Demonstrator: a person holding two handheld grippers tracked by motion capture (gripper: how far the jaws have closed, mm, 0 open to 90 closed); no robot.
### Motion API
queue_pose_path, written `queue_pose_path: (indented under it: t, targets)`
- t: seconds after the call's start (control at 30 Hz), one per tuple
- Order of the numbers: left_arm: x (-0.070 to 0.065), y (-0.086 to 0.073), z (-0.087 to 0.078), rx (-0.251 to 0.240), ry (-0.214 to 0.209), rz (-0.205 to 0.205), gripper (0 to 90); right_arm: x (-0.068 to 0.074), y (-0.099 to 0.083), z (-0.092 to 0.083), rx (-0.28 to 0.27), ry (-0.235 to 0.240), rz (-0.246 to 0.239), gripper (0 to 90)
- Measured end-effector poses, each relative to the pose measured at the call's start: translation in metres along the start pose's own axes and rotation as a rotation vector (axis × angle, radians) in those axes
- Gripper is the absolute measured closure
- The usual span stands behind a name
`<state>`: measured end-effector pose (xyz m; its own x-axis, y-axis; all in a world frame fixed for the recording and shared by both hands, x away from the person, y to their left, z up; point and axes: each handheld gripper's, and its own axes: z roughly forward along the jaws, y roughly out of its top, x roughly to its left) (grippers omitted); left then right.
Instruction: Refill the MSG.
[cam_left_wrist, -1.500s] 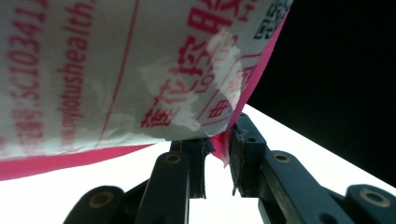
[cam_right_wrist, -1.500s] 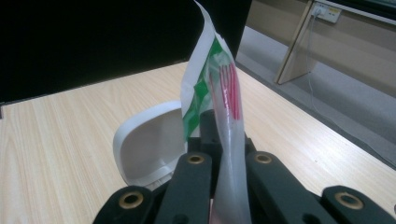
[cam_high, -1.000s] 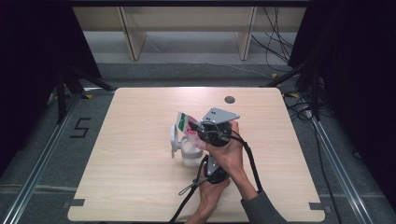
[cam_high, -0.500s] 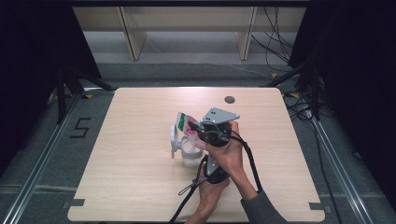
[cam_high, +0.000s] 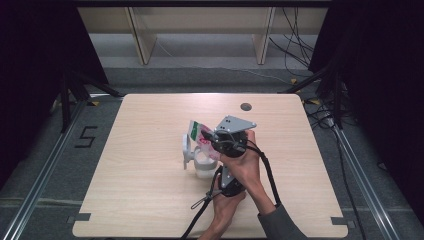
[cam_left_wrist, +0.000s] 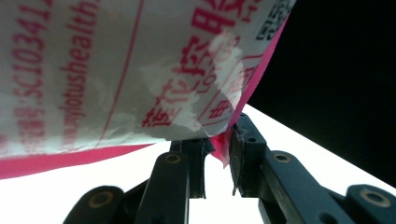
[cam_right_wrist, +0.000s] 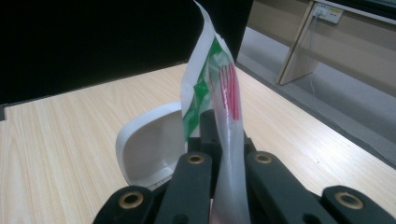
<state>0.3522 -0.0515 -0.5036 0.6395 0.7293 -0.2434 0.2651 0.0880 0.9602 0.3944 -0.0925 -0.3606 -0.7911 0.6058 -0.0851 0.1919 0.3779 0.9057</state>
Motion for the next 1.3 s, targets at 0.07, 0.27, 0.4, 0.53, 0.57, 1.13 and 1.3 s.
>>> queue_pose_path:
  t: [0.07,0.27,0.4,0.53,0.57,1.13,1.3]
  targets:
    - [0.0004,-0.0005,-0.0004,0.001,-0.003,0.0,76.9,-0.0011,0.0001,-0.0006,0.005,0.001,-0.005,90.0]
    - [0.0005,-0.0004,-0.0006,0.002,-0.002,0.001,76.9,-0.0002,0.0001,0.0001,0.0,0.0,-0.002,90.0]
    - [-0.0001,0.0,-0.0002,-0.002,0.006,-0.005,76.9,0.0002,-0.0002,0.0002,-0.005,-0.005,0.002,90.0]
    - [0.0004,-0.0004,-0.0003,-0.002,-0.003,-0.003,76.9,-0.0001,-0.0002,0.0004,-0.007,-0.006,0.0,90.0]
    - [0.0001,0.0,-0.0002,-0.005,0.003,-0.009,76.9,0.0003,-0.0002,0.0014,-0.005,-0.002,-0.009,90.0]
    - [0.0011,-0.0001,-0.0006,0.0,-0.002,-0.008,76.8,-0.0005,0.0003,0.0011,0.001,0.008,-0.022,90.0]
    - [0.0008,-0.0001,-0.0002,0.001,-0.004,-0.008,76.8,0.0005,0.0002,0.0017,0.001,0.008,-0.017,90.0]
